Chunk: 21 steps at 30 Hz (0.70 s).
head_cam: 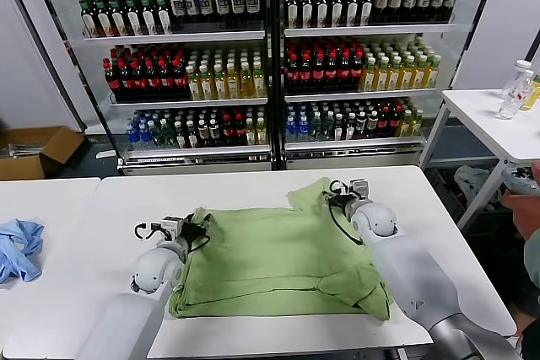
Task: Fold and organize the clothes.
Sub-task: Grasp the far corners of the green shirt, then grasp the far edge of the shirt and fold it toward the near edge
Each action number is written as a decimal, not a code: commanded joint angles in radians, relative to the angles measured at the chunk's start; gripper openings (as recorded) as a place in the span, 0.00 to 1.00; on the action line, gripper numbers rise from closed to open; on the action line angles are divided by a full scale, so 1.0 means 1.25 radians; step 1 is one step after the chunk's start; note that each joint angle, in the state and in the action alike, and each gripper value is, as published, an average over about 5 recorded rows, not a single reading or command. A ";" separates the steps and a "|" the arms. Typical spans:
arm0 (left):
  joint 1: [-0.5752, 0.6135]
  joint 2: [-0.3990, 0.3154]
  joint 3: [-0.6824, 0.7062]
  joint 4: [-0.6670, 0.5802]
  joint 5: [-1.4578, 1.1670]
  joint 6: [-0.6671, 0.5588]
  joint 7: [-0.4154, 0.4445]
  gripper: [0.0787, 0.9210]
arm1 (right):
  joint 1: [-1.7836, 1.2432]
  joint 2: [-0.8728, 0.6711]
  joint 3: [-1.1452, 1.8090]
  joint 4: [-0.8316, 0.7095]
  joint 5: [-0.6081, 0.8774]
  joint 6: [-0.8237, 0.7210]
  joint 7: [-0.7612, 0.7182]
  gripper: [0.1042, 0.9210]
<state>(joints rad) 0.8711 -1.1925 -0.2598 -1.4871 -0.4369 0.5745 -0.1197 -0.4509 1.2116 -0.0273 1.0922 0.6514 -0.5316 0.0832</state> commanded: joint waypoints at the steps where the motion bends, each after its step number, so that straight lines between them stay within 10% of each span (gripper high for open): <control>1: 0.020 0.001 -0.009 -0.015 -0.049 -0.003 0.016 0.33 | 0.011 0.007 -0.012 -0.011 0.012 0.023 -0.013 0.30; 10: 0.059 0.019 -0.061 -0.079 -0.081 -0.018 0.031 0.04 | -0.052 -0.046 0.028 0.171 0.033 0.040 -0.017 0.01; 21: 0.162 0.034 -0.129 -0.259 -0.119 -0.010 0.031 0.01 | -0.227 -0.131 0.140 0.432 0.063 0.044 0.002 0.00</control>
<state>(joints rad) 0.9688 -1.1642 -0.3531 -1.6254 -0.5445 0.5621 -0.0870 -0.5830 1.1181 0.0624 1.3783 0.7111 -0.4855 0.0812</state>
